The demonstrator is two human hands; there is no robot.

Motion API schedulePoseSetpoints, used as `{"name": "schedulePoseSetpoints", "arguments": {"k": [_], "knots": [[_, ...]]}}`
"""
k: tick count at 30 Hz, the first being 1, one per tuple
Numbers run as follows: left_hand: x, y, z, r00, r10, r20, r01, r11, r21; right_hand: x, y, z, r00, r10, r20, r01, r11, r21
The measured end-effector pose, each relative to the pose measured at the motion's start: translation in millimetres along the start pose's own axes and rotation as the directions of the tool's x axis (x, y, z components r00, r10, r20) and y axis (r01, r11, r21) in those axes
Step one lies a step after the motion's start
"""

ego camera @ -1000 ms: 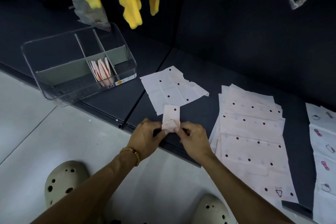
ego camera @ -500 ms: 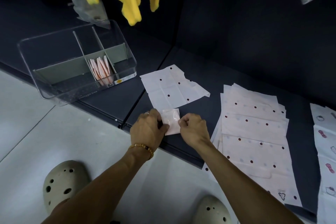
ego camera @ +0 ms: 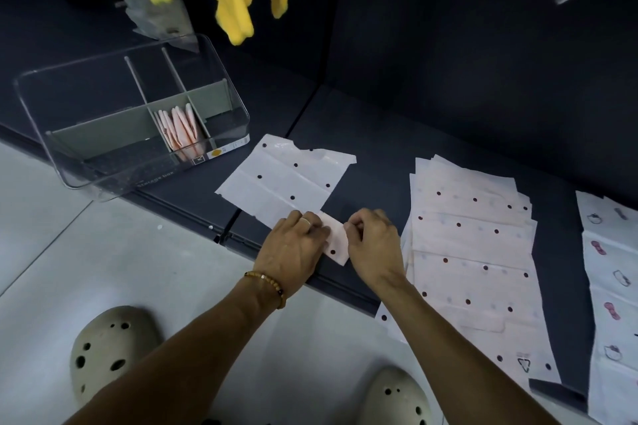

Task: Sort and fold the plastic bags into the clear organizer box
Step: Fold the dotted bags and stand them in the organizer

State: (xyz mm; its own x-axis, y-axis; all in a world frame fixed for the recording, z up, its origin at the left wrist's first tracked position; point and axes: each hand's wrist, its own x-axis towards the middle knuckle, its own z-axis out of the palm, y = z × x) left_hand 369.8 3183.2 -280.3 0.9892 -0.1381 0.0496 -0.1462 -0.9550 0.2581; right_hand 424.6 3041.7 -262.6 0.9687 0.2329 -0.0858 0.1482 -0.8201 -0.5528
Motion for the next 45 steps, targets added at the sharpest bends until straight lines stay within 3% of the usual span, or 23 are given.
{"name": "schedulePoseSetpoints", "arguments": {"k": [3,5,9,12,16,20,24,30,33,35,39,45], "knots": [[2,-1,0,1.0,-0.02,-0.012,0.02,1.0,-0.013,-18,10,-2,0.975,-0.175,-0.135,0.146,0.969,-0.201],[4,-1,-4,0.999,-0.001,-0.043,0.002,1.0,0.022,-34,19,2,0.953,-0.294,-0.075,0.251,0.904,-0.345],[4,-1,-7,0.997,0.009,-0.072,-0.005,0.999,0.05,-54,33,17,0.955,-0.213,0.205,0.285,0.848,-0.447],[5,0,-8,0.994,0.057,-0.092,-0.048,0.993,0.105,-54,35,18,0.946,-0.2,0.254,0.303,0.822,-0.482],[17,11,-4,0.96,0.28,-0.012,-0.277,0.954,0.116,-49,39,17,0.934,-0.209,0.29,0.329,0.821,-0.466],[23,4,9,0.965,0.263,0.018,-0.263,0.965,-0.025,-49,40,19,0.937,-0.214,0.276,0.322,0.835,-0.446],[21,-15,8,0.957,0.291,0.002,-0.291,0.957,-0.019,-50,41,19,0.939,-0.234,0.253,0.327,0.839,-0.436],[17,-55,-5,0.98,0.186,0.07,-0.19,0.98,0.055,-50,40,19,0.941,-0.233,0.245,0.323,0.833,-0.449],[20,-45,-13,0.989,0.136,-0.06,-0.133,0.99,0.047,-50,40,20,0.942,-0.23,0.245,0.321,0.834,-0.45],[27,-31,-15,0.993,-0.009,-0.115,0.005,0.999,-0.034,-50,40,19,0.942,-0.233,0.241,0.32,0.837,-0.444],[44,-11,-10,0.981,-0.182,0.065,0.19,0.971,-0.146,-50,41,20,0.941,-0.235,0.245,0.325,0.834,-0.446],[58,-10,-18,0.975,-0.108,0.194,0.136,0.981,-0.14,-50,42,17,0.932,-0.247,0.265,0.342,0.841,-0.419]]}}
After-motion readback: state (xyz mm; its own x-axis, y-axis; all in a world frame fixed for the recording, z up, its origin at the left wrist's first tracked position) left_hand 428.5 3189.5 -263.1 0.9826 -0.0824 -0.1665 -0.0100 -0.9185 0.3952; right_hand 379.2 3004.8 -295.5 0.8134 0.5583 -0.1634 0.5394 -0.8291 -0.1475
